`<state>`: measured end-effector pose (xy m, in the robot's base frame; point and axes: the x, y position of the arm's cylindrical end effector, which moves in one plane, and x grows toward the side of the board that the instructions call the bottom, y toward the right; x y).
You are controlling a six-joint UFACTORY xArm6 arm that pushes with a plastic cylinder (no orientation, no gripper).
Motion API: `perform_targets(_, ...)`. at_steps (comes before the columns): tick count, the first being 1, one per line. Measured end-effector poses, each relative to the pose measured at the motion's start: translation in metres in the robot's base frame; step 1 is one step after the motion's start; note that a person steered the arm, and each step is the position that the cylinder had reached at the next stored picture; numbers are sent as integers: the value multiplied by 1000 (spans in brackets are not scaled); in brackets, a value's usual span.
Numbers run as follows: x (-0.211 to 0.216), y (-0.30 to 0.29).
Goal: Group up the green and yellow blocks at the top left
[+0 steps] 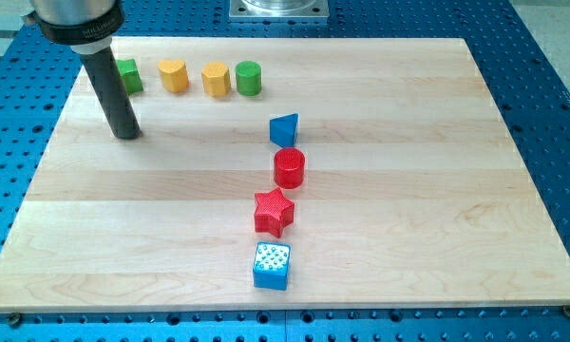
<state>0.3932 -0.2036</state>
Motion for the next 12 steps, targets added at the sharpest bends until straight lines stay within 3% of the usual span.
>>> perform_targets(4, 2, -14)
perform_targets(7, 19, -59)
perform_targets(8, -32, -70)
perform_targets(10, -82, -96)
perform_targets(12, -101, -3)
